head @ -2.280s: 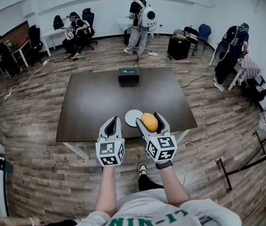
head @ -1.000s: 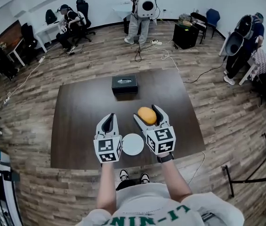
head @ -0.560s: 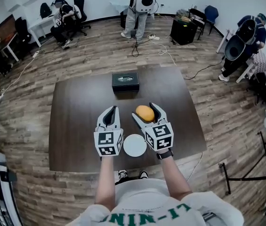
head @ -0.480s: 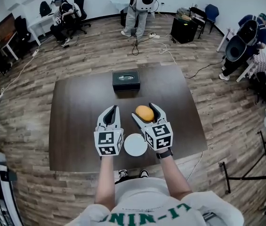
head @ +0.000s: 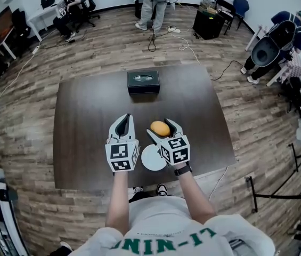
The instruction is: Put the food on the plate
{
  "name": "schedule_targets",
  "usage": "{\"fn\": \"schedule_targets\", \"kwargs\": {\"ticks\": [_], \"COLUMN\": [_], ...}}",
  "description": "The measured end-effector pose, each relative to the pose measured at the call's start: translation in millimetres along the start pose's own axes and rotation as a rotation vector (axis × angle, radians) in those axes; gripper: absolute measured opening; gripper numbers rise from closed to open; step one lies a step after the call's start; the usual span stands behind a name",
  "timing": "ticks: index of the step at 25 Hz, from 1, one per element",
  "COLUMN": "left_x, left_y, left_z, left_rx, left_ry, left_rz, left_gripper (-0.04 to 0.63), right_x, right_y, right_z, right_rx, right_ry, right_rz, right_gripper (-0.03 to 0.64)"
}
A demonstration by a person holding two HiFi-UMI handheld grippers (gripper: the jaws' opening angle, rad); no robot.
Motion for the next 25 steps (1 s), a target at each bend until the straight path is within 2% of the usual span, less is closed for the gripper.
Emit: {"fn": "schedule_targets", "kwargs": {"ticks": [13,16,20,25], "left_x": [2.7,2.1,7.4,13.4], "left_y": [23.3,23.0,26.1,27.5], "left_z": [-4.8,-3.3,-3.9,-6.0], "left_rx": [-0.047,-0.05,-0.062,-0.051], "left_ry": [0.027,0.038,-0.011,-0.023], "left_rz": [-0.054,-0.044,-0.011,0.012], "left_gripper": [0.012,0.012,0.012,0.012], "right_x": [-19.8,-23.6,-28.2,-33.4], "right_y": [61.2,74.4,92.1,117.0], "right_z": [-1.3,-2.2,-6.0,-11.7], "right_rx": [-0.028,-0.022,0.02,0.052], "right_ry": [0.008,0.0,-0.004,-0.016], "right_rz": [-0.122,-0.146,-0.175,-0.222], "right_gripper": [0.374,0.374,0.374,0.374]}}
Point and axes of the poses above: the fingertips, and each gripper's own axes: x backward along the fingers, z to its right, y out of its underside, the point moved 10 cm from there along x, backward along the fingers, and after that the axes turned 4 degrees about y, right-handed, at the moved point
